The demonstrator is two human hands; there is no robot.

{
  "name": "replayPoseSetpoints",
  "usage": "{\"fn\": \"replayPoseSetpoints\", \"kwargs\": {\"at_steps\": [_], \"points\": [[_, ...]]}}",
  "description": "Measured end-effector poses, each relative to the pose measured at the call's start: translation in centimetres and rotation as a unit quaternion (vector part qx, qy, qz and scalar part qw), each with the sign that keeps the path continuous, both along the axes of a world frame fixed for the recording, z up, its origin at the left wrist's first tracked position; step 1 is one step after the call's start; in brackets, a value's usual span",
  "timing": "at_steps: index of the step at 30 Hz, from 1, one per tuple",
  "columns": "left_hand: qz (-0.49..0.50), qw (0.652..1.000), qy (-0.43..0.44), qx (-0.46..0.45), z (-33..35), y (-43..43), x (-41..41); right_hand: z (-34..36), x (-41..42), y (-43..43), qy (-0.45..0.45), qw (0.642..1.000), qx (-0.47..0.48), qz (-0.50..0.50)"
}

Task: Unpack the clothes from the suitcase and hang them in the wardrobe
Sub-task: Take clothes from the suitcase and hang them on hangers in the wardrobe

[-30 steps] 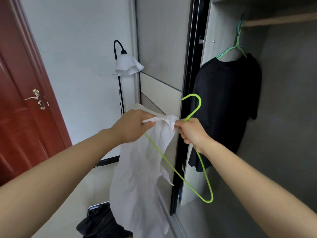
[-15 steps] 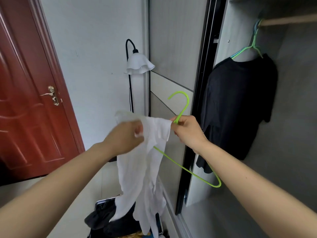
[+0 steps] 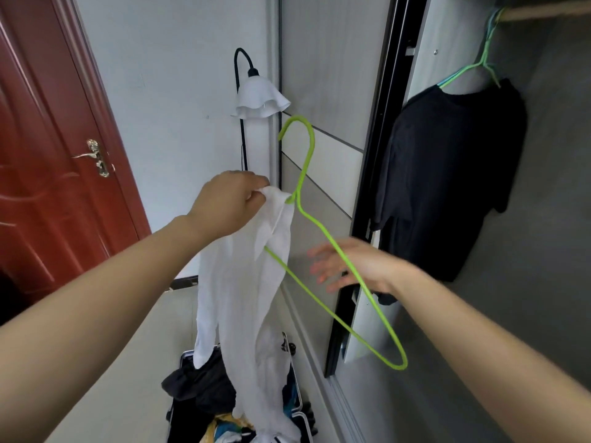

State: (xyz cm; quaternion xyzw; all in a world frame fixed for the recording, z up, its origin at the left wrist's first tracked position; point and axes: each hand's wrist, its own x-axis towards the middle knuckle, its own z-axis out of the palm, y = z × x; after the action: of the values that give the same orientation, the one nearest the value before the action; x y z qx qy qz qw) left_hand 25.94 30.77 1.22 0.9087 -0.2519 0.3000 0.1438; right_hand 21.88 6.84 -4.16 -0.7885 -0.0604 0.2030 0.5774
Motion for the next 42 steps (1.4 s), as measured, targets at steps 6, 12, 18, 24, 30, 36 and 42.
{"fn": "replayPoseSetpoints", "kwargs": {"at_steps": [6,12,18,24,30,36,42], "points": [[-0.028,0.998,-0.028,-0.052,1.7,-0.9,-1.0,-5.1,-0.5,5.1,-0.128,0.976,-0.161,0.068],[-0.046,0.993,-0.045,-0.099,2.5,2.1,-1.9,-6.7,1.6,3.2,-0.055,0.998,-0.007,-0.029],[-0.074,0.997,0.004,0.008,0.7,6.2,-2.2,-3.6,2.8,-0.4,-0.086,0.986,0.094,-0.104],[-0.064,0.996,-0.057,0.039,0.5,7.6,-1.4,-0.3,2.4,-1.9,-0.123,0.987,-0.101,0.032],[-0.036,0.974,-0.088,0.204,-0.3,8.1,-0.5,-1.0,4.3,-1.3,-0.317,0.844,-0.428,-0.069],[0.093,0.946,-0.062,0.306,-2.6,9.4,-0.3,-1.4,4.9,-2.1,-0.286,0.895,-0.310,-0.141],[0.229,0.925,-0.033,0.301,-3.4,8.8,-0.5,-0.4,4.4,-0.3,-0.256,0.892,-0.329,-0.175]]}}
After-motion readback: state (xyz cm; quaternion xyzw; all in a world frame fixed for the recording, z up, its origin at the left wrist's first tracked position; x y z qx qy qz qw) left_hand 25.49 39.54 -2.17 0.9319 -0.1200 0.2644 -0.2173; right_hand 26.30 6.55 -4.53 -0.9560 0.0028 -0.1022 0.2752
